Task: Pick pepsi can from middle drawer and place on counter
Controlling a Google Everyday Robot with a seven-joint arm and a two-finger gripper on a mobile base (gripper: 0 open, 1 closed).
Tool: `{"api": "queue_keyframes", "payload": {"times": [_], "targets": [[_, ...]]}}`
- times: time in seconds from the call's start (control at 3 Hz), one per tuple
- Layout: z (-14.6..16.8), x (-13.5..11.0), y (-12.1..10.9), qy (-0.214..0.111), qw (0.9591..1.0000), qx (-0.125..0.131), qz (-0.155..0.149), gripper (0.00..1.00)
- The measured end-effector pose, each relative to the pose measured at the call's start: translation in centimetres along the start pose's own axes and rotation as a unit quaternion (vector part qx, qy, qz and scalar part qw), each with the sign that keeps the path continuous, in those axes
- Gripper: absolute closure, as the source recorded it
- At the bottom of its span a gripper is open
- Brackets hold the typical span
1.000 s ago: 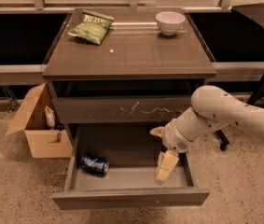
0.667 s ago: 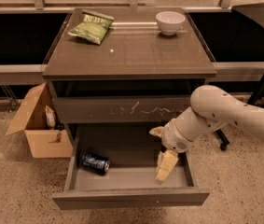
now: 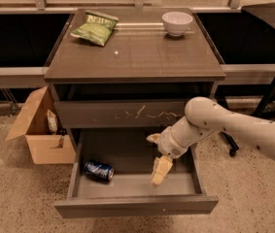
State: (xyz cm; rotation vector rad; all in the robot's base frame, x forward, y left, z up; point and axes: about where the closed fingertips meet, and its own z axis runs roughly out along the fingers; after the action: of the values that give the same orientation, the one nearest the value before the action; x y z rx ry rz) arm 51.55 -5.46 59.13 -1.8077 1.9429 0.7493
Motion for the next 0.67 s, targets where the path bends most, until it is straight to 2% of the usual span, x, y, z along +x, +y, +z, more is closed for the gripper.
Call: {"api": "queue_keyframes", "payload": {"times": [0.67], "targets": [[7.9,-0.4,-4.9,-0.027,0.9996,0.008,-0.002,0.0]]}}
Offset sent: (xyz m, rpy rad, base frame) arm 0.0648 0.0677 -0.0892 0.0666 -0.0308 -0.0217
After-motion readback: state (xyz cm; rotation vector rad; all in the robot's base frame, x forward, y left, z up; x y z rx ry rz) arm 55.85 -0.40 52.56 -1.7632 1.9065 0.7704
